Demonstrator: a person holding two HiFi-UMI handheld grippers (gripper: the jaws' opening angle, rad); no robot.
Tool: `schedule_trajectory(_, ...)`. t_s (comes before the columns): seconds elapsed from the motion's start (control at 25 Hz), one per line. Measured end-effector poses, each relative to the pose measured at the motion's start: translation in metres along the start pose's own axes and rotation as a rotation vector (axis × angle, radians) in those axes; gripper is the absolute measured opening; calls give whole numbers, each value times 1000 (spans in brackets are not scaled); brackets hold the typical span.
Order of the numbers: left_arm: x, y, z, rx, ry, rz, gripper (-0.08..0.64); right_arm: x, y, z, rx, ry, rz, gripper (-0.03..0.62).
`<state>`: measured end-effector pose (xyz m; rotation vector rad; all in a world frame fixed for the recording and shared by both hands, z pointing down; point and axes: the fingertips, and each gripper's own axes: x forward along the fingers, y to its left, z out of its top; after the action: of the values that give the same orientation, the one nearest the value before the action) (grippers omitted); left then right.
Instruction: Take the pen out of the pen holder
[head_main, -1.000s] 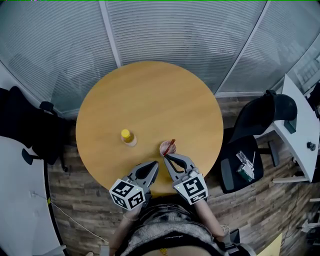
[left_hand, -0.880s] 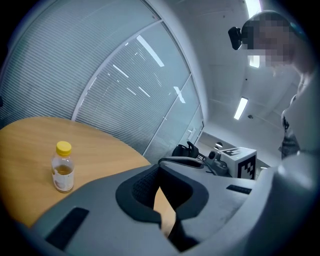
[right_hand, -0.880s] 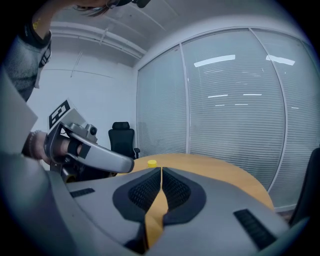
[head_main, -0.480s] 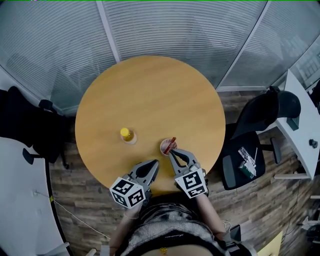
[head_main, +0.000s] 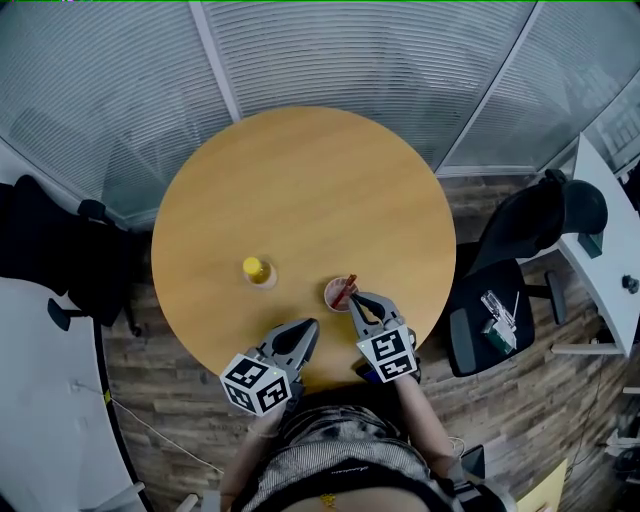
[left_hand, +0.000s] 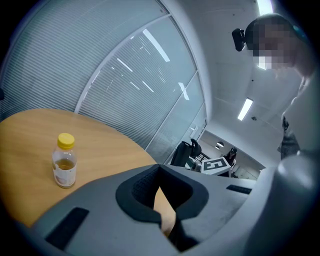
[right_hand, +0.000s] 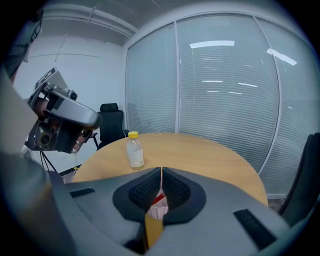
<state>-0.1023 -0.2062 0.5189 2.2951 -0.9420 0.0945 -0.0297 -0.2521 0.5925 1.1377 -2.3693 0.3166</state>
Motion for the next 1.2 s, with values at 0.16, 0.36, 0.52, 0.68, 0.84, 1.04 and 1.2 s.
schedule_trajectory(0.16,2,6,-1,-5,8,4,3,10,-7,-13,8,33,-7,23)
schedule_trajectory(0.36,4,13,-1,-12,13,10,3,22,-11,-24,17,65,-8,23)
schedule_trajectory(0.52,3,19,1,-18,13,17,3,29,-12,-27,28,80,-7,23)
schedule_trajectory(0.68,3,22,-1,-21,19,18,3,34,-14,-32,36,94,-6,23)
schedule_trajectory(0.84,4,23,-2,-26,21,19,3,35,-20,-33,92,78,0,23)
schedule_trajectory(1.04,6,25,-4,-29,30,17,3,35,-32,-36,176,51,11,26)
schedule_trajectory(1.2,5,27,-6,-30,37,18,3,41,-38,-42,227,62,44,97)
